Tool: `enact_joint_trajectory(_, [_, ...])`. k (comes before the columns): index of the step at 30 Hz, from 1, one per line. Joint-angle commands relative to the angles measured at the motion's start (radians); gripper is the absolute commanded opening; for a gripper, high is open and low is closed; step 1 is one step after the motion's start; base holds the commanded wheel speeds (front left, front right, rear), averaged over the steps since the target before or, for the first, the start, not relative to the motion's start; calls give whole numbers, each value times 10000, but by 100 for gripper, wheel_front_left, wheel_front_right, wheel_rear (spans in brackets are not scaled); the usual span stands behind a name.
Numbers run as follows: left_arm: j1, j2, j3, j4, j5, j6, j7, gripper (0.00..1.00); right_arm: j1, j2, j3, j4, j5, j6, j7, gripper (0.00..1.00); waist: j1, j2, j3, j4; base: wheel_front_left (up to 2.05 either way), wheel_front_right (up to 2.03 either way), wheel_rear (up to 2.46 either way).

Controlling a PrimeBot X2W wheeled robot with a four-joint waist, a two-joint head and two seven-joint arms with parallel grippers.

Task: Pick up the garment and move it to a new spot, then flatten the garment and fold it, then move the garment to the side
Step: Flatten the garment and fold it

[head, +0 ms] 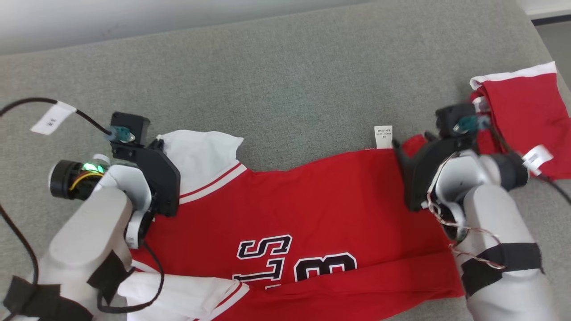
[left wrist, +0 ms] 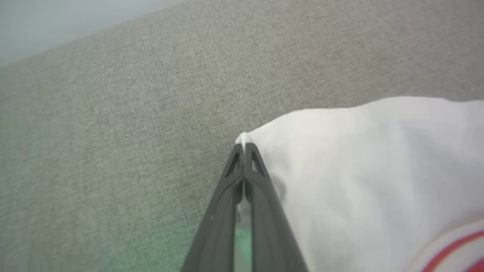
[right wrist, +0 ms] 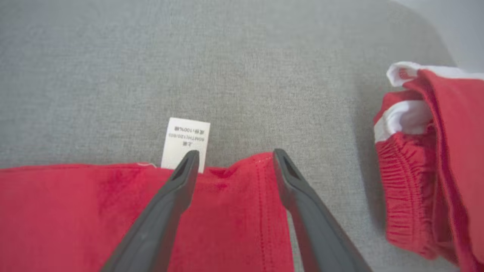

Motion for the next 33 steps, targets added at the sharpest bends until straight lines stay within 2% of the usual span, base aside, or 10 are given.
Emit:
enact_joint_trajectory(1, [305, -69, -98, 124, -10, 25, 35, 0, -56, 15, 14, 12, -61, -21, -38, 100, 0, -1, -71, 46, 0, 0, 0])
enact_joint_trajectory(7, [240, -326, -198, 295, 28, 86, -116, 0, -724, -482, 890, 839, -552, -21, 306, 100, 0, -1, -8, 143, 0, 0, 0])
enact_joint_trajectory(11, [93, -629, -288, 370, -4, 7, -183, 0, -1061, -829, 844, 1318, -618, -21, 470, 100, 0, -1, 52, 322, 0, 0, 0])
enact_joint_trajectory(15, [-10, -675, -316, 505, -13, -59, -261, 0, -1058, -1195, 631, 1478, -818, -23, 433, 100, 0, -1, 63, 378, 0, 0, 0])
enact_joint_trajectory(27, [-135, -697, -426, 696, -68, -134, -310, 0, -635, -1119, 386, 1959, -66, -21, 424, 100, 0, -1, 40, 332, 0, 0, 0])
enact_joint_trajectory(28, [-144, -693, -436, 711, -66, -123, -321, 0, -657, -1057, 389, 2019, 79, -21, 405, 98, 0, -1, 60, 345, 0, 0, 0])
enact_joint_trajectory(30, [-163, -677, -479, 754, -2, -74, -337, 0, -695, -1005, 391, 2184, 307, -21, 369, 88, 0, -1, 93, 382, 0, 0, 0])
enact_joint_trajectory(33, [-170, -688, -487, 808, -22, -74, -380, 0, -790, -1006, 415, 2552, 655, -21, 385, 58, 0, -1, 144, 450, 0, 0, 0])
